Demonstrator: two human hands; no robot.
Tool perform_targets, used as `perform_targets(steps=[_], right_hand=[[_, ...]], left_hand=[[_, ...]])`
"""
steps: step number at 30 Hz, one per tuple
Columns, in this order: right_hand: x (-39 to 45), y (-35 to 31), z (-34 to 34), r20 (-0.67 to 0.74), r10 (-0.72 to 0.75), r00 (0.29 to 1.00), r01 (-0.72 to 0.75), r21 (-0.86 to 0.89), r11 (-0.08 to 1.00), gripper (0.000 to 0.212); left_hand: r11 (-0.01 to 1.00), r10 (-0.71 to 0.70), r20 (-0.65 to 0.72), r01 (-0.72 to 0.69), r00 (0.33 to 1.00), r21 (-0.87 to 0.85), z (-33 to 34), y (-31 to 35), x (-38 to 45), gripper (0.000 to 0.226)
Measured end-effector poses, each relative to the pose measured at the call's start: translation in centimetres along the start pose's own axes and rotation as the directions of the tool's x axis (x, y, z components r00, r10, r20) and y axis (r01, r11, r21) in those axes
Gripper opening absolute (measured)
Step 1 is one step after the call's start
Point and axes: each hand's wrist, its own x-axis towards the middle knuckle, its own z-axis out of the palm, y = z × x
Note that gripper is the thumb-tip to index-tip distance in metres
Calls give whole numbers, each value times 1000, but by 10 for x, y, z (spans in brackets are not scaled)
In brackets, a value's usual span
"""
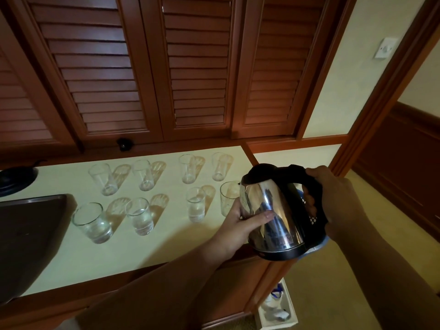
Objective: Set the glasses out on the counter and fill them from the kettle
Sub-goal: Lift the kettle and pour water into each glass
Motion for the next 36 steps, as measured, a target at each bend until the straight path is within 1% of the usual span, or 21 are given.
perform_targets(steps=[8,10,13,17,22,25,28,31,32,35,36], right_hand=[[7,-6,0,35,11,999,-9,-46,999,43],[8,-7,1,43,16,999,-14,-63,998,44],[10,-8,3,57,20,998,-14,-92,996,46],[11,-9,4,64,27,998,-21,-97,995,45],[11,-10,5,62,35,997,-28,-109,994,45],[11,-11,5,58,40,998,-32,-131,991,45],[12,-11,6,58,32,998,-24,-146,989,45],[13,-11,6,68,30,997,-19,-156,988,45],[13,-12,6,68,34,997,-23,-159,987,45],[15,-11,6,69,38,997,-28,-151,988,45],[15,-11,6,72,36,997,-25,-144,989,45]], left_hand=[[996,-37,-21,35,999,-83,6,-2,-1,82],[996,-52,-15,50,999,-80,6,-3,-1,75],[993,-84,-6,84,996,-81,6,-1,-4,51],[991,-101,-12,100,995,-87,6,-1,-6,41],[991,-89,-29,86,996,-101,5,1,-8,58],[990,-97,-38,93,995,-106,5,2,-8,56],[990,-110,-32,106,993,-93,5,3,-7,66],[988,-116,-32,112,993,-111,6,3,-7,51],[986,-118,-33,114,992,-119,6,4,-7,51],[986,-120,-26,116,992,-119,7,3,-7,66],[985,-125,-30,121,992,-123,7,4,-7,68]])
